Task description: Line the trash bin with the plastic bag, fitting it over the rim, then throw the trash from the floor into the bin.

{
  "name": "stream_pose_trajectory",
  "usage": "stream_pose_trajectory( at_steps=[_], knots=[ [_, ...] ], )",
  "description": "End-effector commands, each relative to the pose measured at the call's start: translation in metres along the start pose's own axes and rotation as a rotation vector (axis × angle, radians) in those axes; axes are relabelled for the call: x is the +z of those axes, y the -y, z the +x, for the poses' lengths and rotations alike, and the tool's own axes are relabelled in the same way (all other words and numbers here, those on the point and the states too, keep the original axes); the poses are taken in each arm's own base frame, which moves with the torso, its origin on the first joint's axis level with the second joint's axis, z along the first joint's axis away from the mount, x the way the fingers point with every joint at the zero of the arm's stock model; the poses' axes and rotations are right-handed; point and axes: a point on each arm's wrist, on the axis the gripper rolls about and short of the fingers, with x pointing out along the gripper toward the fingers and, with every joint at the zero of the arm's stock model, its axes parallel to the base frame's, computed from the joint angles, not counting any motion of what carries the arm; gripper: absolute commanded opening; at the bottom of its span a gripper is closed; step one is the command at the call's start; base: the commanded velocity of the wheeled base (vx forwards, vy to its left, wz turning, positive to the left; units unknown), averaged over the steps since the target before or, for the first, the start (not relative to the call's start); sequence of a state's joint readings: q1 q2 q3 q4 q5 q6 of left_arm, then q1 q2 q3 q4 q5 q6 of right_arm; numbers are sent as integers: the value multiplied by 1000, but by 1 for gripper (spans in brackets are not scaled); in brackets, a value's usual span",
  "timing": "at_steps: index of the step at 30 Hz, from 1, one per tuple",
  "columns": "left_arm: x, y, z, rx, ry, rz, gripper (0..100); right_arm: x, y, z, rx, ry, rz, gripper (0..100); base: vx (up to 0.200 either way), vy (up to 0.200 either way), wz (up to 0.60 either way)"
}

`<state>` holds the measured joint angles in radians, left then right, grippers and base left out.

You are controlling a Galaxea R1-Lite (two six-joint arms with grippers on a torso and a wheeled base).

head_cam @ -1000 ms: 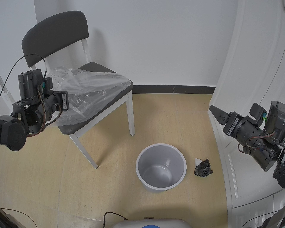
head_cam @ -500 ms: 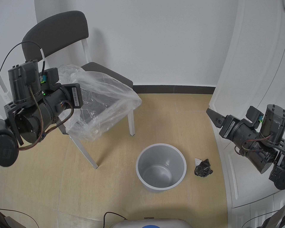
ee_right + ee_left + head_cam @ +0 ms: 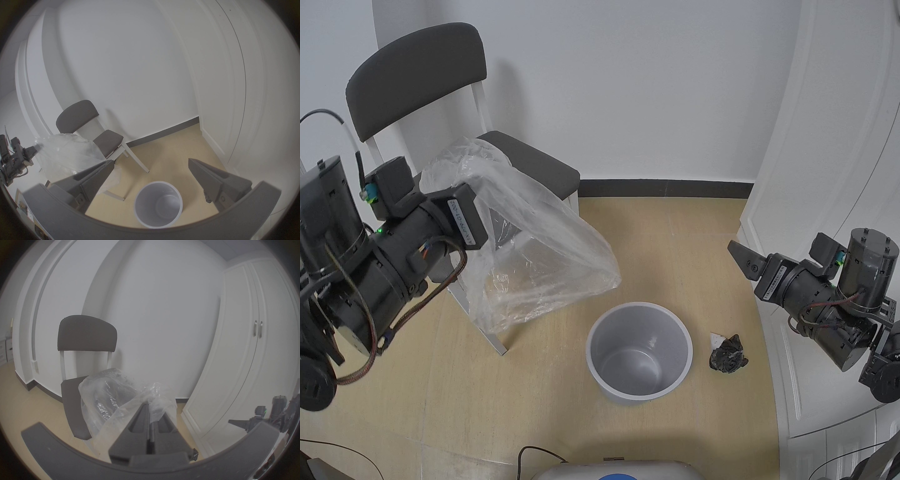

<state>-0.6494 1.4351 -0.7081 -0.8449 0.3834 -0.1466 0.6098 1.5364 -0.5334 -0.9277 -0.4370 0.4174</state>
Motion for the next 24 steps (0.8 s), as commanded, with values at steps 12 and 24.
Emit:
stream_pose_trajectory(
  at_steps=[12, 24],
  knots=[
    [-7, 10, -27, -104, 3, -79, 0, -16, -3, -2, 15, -55, -31, 100, 0, 0, 0],
    [-8, 14, -32, -126, -1, -93, 0, -16, -7, -8, 37, -57, -38, 100, 0, 0, 0]
  ],
)
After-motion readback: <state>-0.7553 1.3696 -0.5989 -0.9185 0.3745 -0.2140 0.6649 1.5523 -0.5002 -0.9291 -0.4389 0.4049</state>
